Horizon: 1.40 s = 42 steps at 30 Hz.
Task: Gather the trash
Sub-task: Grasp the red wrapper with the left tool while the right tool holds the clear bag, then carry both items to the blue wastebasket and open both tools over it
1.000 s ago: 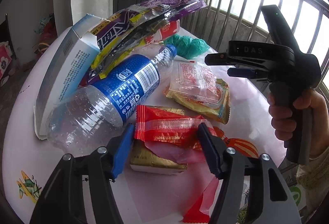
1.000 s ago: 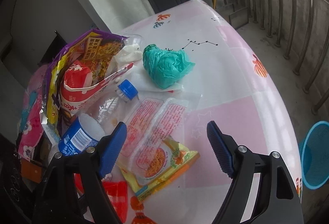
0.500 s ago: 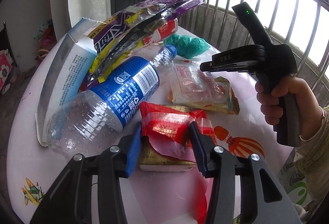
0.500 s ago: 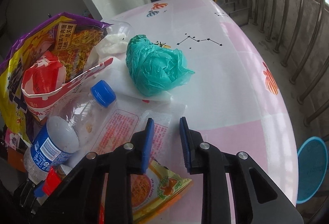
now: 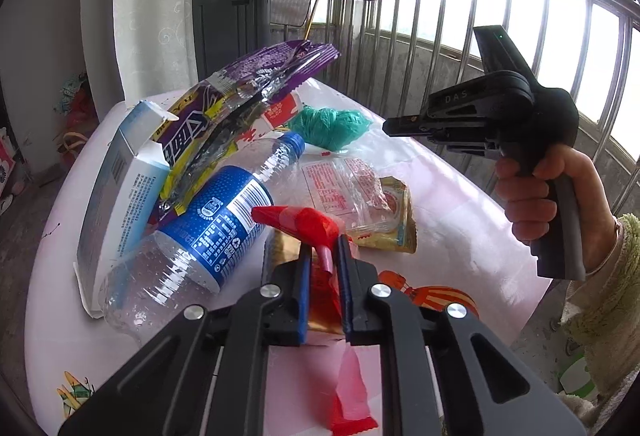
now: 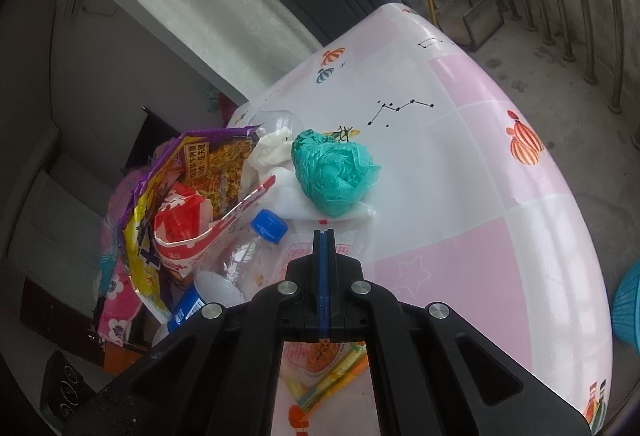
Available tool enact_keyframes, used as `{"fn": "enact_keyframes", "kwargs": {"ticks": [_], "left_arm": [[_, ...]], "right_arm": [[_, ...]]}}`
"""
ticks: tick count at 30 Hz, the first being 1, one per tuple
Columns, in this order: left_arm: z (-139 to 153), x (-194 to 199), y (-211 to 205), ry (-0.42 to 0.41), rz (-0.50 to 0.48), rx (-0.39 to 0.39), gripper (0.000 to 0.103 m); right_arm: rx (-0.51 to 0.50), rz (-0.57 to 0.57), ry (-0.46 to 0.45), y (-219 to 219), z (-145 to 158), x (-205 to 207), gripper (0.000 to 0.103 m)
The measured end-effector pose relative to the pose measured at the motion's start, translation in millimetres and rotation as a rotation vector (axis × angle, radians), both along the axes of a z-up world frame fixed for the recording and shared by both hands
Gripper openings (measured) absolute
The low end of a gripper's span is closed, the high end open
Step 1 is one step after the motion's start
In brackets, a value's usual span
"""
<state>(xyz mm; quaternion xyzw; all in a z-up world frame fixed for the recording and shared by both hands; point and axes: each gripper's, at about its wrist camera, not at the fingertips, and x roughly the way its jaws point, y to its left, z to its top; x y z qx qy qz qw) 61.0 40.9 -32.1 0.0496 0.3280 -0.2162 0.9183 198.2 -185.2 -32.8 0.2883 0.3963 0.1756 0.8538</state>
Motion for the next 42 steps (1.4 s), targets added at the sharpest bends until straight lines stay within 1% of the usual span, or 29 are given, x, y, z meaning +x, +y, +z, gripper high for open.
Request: {"fn": "enact_keyframes", "kwargs": {"ticks": [2, 4, 5, 6, 7, 9, 11, 12, 17, 23, 25, 26, 29, 30, 33, 37, 40, 42], "left_arm": [[6, -2, -1, -0.017, -0.007, -0.005, 0.009], [8, -3, -3, -0.024, -0.013, -0.004, 0.008], [8, -3, -5, -0.024, -0.013, 0.001, 0.003], [7, -4, -5, -0.022, -0.013, 0.004, 0.002], [7, -5, -5, -0.021, -0.009, 0.004, 0.002], [4, -5, -2, -0.014, -0.001, -0.004, 0.002], [3, -4, 0, -0.006, 0.006, -0.017, 0.002], [1, -3, 2, 0.0, 0.009, -0.025, 0.002], [-4, 1, 10, 0.041, 0.024, -0.068, 0.002], [-14, 10, 18, 0.089, 0.035, -0.113, 0.002], [-15, 10, 18, 0.089, 0.034, -0.118, 0.002], [-15, 10, 18, 0.089, 0.033, -0.123, 0.002], [-14, 10, 19, 0.092, 0.027, -0.138, 0.002], [-13, 10, 20, 0.094, 0.025, -0.148, 0.002], [-5, 10, 23, 0.09, 0.018, -0.183, 0.002], [10, 7, 24, 0.087, -0.011, -0.23, 0.001], [22, 0, 20, 0.067, -0.037, -0.249, 0.001], [31, -4, 15, 0.053, -0.057, -0.259, 0.001]], "right_arm": [[0.039, 0.008, 0.013, -2, 1, -1, 0.0], [0.118, 0.045, 0.049, 0, -4, 1, 0.0], [0.139, 0.057, 0.072, 1, -6, 0, 0.003], [0.138, 0.07, 0.094, 4, -9, -1, 0.004], [0.122, 0.081, 0.115, 8, -11, -2, 0.006], [0.069, 0.093, 0.141, 16, -16, -8, 0.023], [0.021, 0.109, 0.171, 25, -22, -12, 0.031], [0.0, 0.115, 0.186, 30, -25, -11, 0.033], [-0.096, 0.125, 0.23, 51, -35, -1, 0.034], [-0.168, 0.114, 0.225, 68, -35, 4, 0.033], [-0.201, 0.103, 0.219, 73, -35, 7, 0.028], [-0.206, 0.098, 0.217, 74, -37, 6, 0.023], [-0.173, 0.09, 0.201, 70, -34, 5, 0.014], [-0.158, 0.087, 0.188, 68, -30, 3, 0.01], [-0.103, 0.086, 0.148, 58, -14, -3, 0.004], [-0.055, 0.079, 0.119, 40, 3, -19, 0.003], [-0.002, 0.068, 0.093, 22, 11, -37, 0.003], [0.017, 0.043, 0.059, 7, 18, -52, 0.003]]}}
